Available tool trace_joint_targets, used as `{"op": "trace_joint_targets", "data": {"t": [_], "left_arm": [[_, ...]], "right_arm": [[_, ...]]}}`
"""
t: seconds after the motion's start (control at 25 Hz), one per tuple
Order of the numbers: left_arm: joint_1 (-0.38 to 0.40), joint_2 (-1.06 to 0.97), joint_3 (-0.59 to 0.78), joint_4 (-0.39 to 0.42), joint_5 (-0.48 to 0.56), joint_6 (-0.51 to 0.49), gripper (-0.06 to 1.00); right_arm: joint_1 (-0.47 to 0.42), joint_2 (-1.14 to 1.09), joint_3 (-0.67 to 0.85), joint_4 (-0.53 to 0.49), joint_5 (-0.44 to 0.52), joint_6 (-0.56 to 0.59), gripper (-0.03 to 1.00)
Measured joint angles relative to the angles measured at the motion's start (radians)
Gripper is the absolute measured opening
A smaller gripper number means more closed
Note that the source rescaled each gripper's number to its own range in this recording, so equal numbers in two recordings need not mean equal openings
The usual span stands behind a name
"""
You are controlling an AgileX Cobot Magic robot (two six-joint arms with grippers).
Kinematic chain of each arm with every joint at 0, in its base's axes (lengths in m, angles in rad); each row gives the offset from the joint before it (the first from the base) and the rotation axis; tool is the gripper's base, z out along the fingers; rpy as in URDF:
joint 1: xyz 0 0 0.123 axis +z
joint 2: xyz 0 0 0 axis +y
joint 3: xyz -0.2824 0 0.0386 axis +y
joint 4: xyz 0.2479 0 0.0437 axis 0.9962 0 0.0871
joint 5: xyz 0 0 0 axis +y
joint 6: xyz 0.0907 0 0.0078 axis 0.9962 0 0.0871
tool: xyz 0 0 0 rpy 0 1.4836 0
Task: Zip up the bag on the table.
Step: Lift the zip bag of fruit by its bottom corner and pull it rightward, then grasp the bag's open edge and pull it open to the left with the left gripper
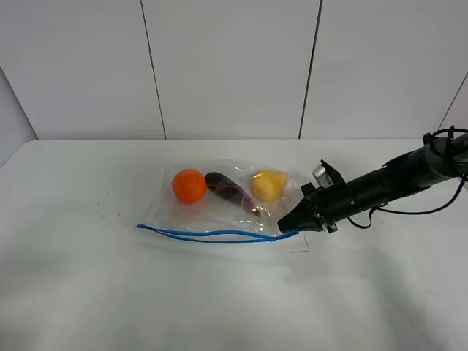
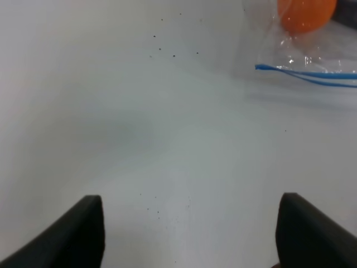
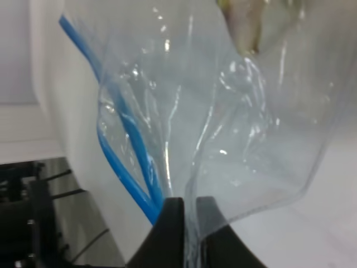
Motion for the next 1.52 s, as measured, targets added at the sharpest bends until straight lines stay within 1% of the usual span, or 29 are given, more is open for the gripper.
{"op": "trace_joint_targets", "data": {"t": [0.2,0.32,0.48,0.68,1.52], "left_arm": [[0.0,0.0,0.0,0.0,0.0,0.0,0.93],[0.0,0.0,0.0,0.0,0.0,0.0,0.93],[0.0,0.0,0.0,0.0,0.0,0.0,0.93],[0.0,0.0,0.0,0.0,0.0,0.0,0.93],[0.0,0.0,-0.01,0.007,-0.005,0.0,0.93]], "right_arm": [[0.0,0.0,-0.005,0.077,0.08,0.001,0.0],[0.0,0.0,-0.034,0.101,0.099,0.029,0.0],[0.0,0.0,-0.083,0.105,0.099,0.102,0.0],[0.0,0.0,-0.127,0.104,0.099,0.162,0.0],[0.0,0.0,-0.13,0.091,0.099,0.172,0.0]]}}
